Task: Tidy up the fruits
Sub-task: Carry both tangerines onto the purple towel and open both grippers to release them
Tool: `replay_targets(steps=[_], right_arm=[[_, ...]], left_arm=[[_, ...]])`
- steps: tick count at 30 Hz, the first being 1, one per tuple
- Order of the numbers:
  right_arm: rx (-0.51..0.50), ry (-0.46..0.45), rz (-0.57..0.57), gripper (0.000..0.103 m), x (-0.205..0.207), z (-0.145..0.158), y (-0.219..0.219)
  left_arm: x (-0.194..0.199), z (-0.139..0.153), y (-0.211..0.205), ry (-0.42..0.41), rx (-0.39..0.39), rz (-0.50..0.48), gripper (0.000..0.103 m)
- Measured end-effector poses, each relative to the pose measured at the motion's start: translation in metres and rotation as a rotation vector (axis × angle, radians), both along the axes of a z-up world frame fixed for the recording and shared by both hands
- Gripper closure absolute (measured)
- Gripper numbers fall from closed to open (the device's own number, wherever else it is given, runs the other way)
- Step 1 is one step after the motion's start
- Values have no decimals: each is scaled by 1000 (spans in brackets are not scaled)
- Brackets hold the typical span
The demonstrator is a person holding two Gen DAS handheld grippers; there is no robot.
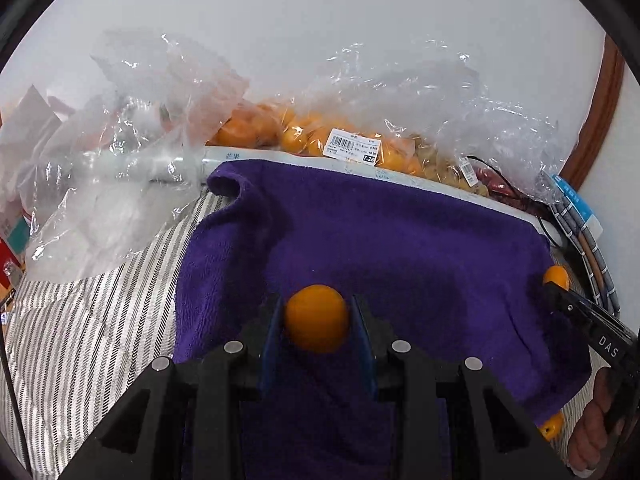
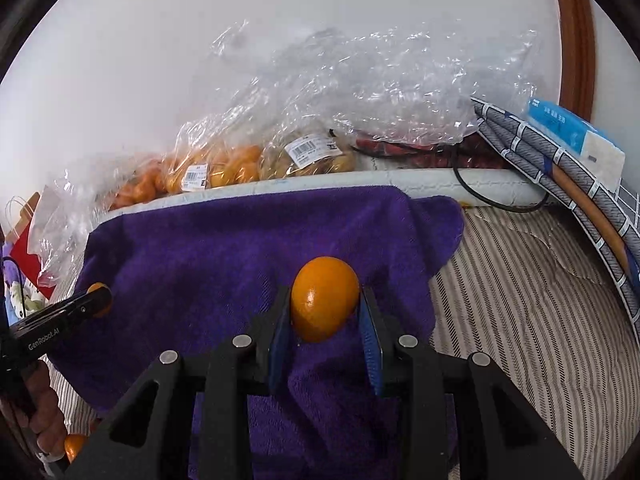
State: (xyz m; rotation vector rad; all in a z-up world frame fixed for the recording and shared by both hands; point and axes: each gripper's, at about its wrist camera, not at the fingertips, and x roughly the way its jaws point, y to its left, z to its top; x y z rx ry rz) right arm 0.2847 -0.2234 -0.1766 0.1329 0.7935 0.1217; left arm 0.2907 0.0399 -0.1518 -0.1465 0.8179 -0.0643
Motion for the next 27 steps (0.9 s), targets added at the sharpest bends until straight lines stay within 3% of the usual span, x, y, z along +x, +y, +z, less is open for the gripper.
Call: replay_targets(steps=[13, 23, 24, 27], right_arm=[[-22, 62, 21, 70, 3, -11, 8], [-46, 66, 21, 69, 4, -13, 9], [-47, 65, 23, 67, 3, -12, 10], [-40, 52, 18, 46, 0, -8, 8]], left_arm=[[4, -5, -5, 10, 57, -13, 71], [3, -4, -4, 10, 52, -18, 71], [3, -4, -3, 7, 51, -18, 71], [3, -5, -4, 1, 54, -21, 71]])
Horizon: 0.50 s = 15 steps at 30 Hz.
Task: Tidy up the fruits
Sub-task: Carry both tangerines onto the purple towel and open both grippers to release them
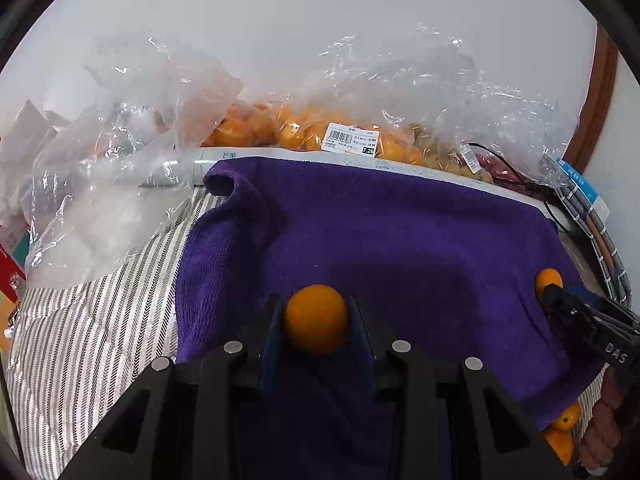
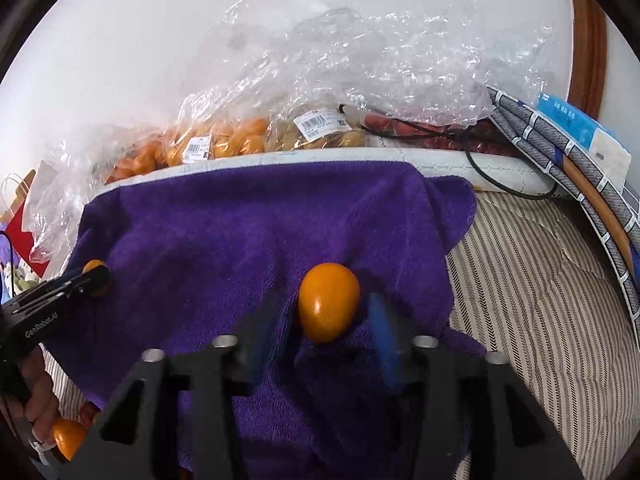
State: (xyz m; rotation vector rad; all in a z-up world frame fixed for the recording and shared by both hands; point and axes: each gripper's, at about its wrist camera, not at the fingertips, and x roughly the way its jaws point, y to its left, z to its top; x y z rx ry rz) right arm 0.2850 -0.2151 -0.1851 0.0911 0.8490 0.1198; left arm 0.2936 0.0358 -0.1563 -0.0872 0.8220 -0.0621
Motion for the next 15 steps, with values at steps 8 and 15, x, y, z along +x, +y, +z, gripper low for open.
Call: replay_targets(steps=[8, 15], right_arm=[[-18, -106, -51, 34, -13, 19, -7], [-25, -191, -98, 34, -28, 47, -15]], left_arm=[[-4, 9, 4, -37, -52, -17, 61], [-17, 25, 6, -129, -71, -23, 56]])
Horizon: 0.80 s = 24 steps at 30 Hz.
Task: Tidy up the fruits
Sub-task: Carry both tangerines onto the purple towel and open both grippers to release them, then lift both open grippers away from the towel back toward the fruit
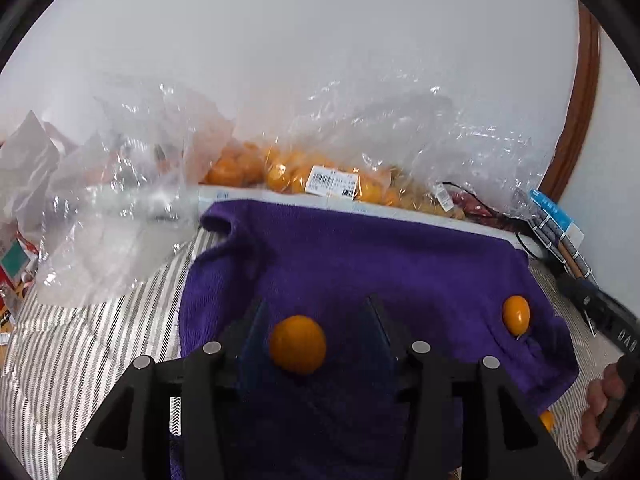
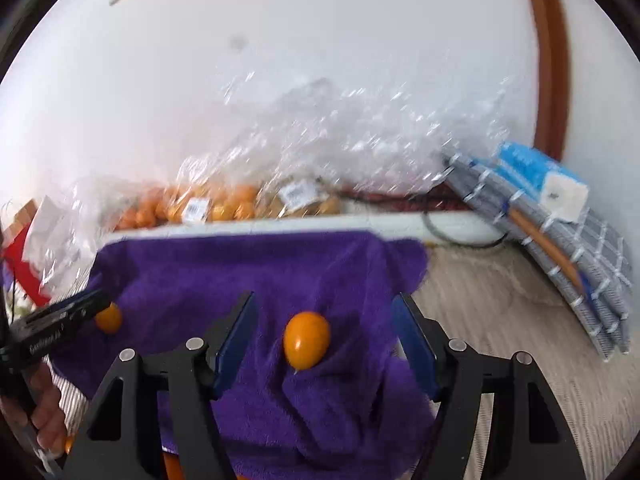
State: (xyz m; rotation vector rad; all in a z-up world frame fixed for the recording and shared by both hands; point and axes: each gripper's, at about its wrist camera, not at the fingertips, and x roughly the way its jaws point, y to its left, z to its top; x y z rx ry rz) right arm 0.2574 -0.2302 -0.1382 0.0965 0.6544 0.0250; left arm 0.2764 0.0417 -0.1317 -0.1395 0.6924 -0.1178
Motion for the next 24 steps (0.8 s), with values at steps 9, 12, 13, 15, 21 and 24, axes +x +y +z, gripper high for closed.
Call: replay_targets(steps=[9, 12, 13, 15, 21, 24], right_arm=[[66, 73, -12, 34, -44, 22, -13], [87, 102, -14, 34, -61, 19, -17], [82, 106, -15, 34, -68, 18, -17], [52, 108, -9, 35, -81, 20, -16], [11, 42, -2, 37, -120, 41, -16], [-32, 21, 8, 37, -139, 51, -13]], left_arm=[[-9, 15, 4, -44, -59, -41, 53], [-11, 15, 5, -51, -60, -45, 44], [-11, 15, 5, -52, -51, -43, 42], [-15, 20, 7, -58, -27, -19, 42], [-32, 49, 13, -128, -42, -11, 41], [-49, 62, 11, -122, -51, -23, 41]])
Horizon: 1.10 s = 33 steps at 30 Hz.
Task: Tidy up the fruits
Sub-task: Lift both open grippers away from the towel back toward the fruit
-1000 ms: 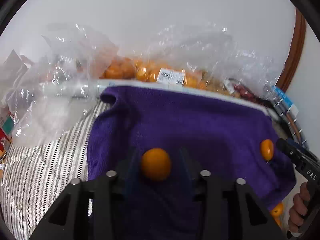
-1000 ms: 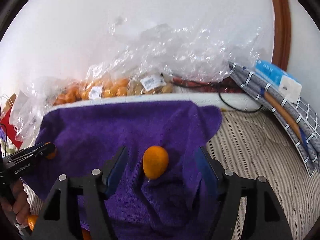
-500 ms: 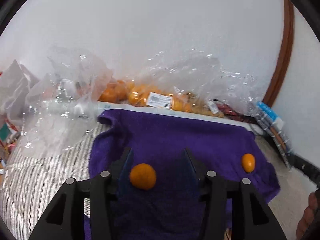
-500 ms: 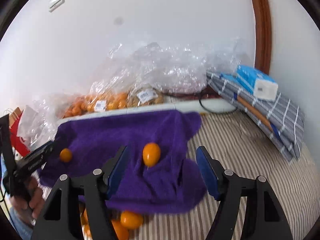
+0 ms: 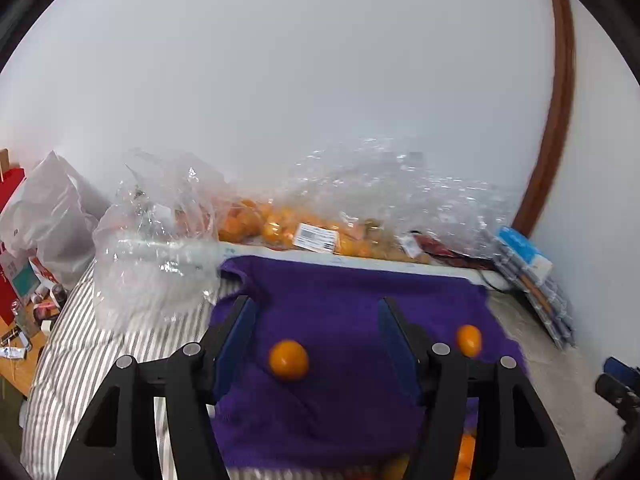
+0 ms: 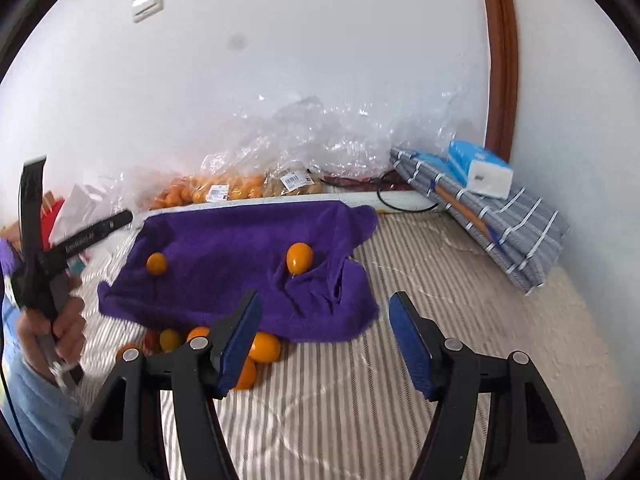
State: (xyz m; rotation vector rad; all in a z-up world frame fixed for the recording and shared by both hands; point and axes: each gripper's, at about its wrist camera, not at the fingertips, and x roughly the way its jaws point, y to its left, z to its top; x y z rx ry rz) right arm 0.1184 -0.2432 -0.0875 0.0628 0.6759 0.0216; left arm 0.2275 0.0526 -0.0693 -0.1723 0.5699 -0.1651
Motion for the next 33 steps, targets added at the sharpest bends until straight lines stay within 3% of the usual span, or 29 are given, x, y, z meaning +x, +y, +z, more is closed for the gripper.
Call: replay_targets(steps=[4, 6, 10, 15, 17, 20, 33], right_arm=[[-30, -33, 25, 36, -19, 2, 5], [-9, -40, 29, 36, -24, -4, 8], [28, -5, 35, 36, -30, -19, 13], [38, 40, 16, 36, -34, -43, 16], [55, 67, 29, 47, -34, -52, 17], [77, 109, 45, 59, -26, -66, 20], [206, 151, 69, 61, 32, -78, 26]], left_arm=[[-35, 7, 3, 14, 20, 38, 41], [-46, 1, 7, 74, 45, 54, 41], [-67, -17, 20, 192, 8, 23, 41], [-91, -33, 31, 208, 34, 45, 43], [-93, -42, 30, 229, 26, 8, 43], [-94, -55, 28, 212, 67, 15, 43], [-96, -67, 24, 115, -19, -95, 43]])
